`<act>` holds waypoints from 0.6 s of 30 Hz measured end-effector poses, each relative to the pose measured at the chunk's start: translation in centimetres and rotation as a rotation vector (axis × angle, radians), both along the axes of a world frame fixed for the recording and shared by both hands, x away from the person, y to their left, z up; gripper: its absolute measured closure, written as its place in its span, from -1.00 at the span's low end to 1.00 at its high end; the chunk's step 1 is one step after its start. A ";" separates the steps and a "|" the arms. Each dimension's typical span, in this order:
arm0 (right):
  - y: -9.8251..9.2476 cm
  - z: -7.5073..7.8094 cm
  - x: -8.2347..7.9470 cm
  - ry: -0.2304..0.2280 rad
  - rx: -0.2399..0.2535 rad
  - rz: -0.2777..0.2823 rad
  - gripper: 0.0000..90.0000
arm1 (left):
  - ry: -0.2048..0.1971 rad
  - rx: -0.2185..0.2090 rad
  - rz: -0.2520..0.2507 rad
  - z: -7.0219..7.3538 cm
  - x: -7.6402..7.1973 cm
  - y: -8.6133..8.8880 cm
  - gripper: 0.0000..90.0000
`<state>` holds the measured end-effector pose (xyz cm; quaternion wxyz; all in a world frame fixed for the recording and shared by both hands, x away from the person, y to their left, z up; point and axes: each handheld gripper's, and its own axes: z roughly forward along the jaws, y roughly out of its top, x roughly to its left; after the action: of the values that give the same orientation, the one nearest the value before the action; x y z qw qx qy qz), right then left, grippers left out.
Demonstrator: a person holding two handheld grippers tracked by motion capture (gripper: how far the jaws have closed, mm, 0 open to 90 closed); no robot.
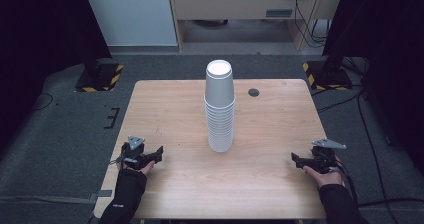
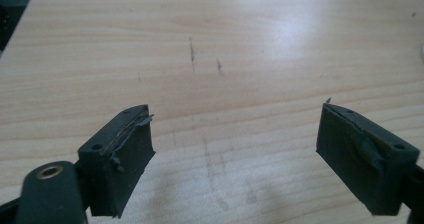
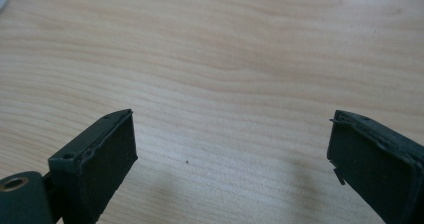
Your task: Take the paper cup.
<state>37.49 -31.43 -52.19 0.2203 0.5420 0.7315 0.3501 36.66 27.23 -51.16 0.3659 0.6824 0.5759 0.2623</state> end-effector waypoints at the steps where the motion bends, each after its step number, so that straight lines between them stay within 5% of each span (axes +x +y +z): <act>1: 0.0 0.0 0.0 0.000 0.000 0.000 -0.87 | 0.000 0.000 0.000 0.0 0.0 0.0 -0.68; 7: 0.7 2.1 -0.5 -0.083 0.019 0.028 -0.85 | -0.075 -0.059 -0.019 1.4 -0.4 -0.2 -0.68; 18: 1.9 4.8 -1.0 -0.159 0.080 0.069 -0.85 | -0.174 -0.112 -0.066 3.8 -0.9 -0.6 -0.67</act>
<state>36.46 -29.50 -47.42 0.2437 0.4952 0.7153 0.4286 35.78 26.66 -47.38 0.4605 0.6541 0.5329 0.2760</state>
